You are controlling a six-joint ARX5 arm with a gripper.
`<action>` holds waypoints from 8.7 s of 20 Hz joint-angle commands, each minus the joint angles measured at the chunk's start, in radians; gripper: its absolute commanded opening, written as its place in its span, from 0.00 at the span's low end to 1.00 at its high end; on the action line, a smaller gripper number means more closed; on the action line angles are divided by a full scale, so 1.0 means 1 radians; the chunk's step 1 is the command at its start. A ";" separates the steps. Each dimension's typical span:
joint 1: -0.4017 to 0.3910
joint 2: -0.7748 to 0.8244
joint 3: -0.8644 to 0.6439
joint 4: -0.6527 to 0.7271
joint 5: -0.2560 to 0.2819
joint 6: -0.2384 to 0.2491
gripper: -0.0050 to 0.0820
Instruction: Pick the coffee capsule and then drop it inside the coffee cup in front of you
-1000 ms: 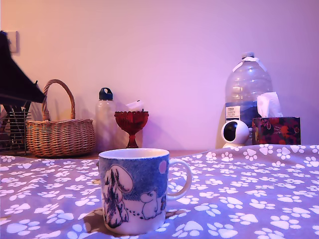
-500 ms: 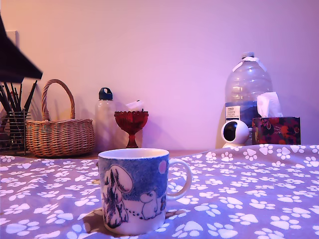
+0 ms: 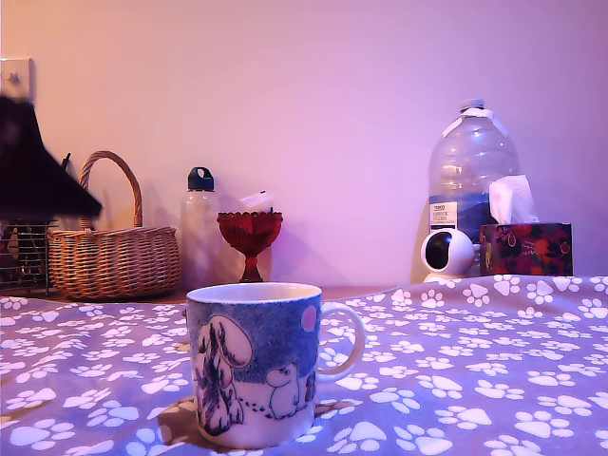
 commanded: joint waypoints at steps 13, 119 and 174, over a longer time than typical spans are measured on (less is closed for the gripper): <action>0.002 0.511 -0.006 0.536 0.008 0.011 0.68; -0.375 0.544 0.612 -0.601 0.059 0.010 0.22; -0.136 0.370 0.491 -0.577 0.048 0.044 0.05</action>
